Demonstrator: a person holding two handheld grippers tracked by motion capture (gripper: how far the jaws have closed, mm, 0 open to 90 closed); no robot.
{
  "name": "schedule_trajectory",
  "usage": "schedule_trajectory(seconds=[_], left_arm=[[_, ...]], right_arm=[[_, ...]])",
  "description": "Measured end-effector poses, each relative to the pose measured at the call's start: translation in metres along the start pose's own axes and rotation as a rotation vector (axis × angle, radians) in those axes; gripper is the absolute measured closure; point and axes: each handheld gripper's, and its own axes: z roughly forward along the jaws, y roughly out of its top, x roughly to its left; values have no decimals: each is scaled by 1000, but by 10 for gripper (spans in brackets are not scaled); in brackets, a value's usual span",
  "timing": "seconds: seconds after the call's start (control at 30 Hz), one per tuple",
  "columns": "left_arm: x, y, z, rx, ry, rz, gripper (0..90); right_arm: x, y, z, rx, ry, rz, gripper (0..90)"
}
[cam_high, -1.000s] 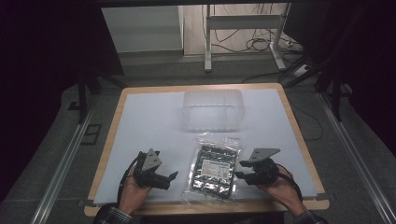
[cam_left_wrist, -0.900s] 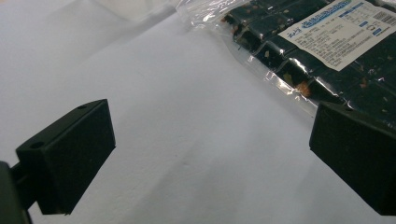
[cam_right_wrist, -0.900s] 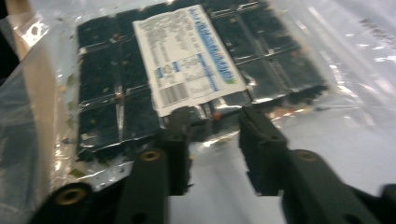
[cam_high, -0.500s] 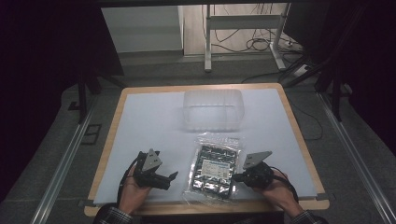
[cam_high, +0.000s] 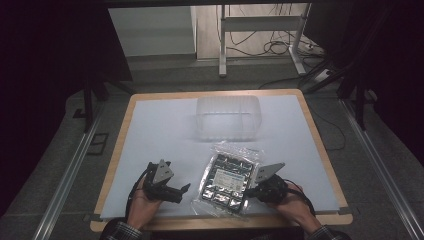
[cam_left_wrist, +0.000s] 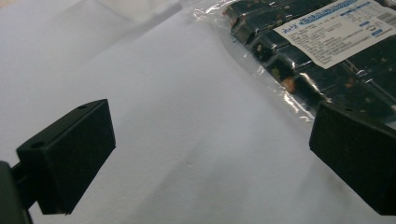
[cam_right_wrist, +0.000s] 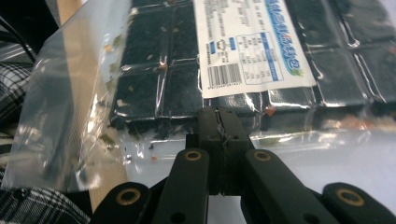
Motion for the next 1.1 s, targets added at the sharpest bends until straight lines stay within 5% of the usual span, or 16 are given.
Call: schedule_trajectory(seconds=[0.37,1.1], left_arm=[[7,-1,-5,-10,50,-29,5],[8,-1,-6,-3,73,-36,5]], right_arm=[[4,11,12,-5,35,-16,891],[12,38,43,-28,77,-54,890]])
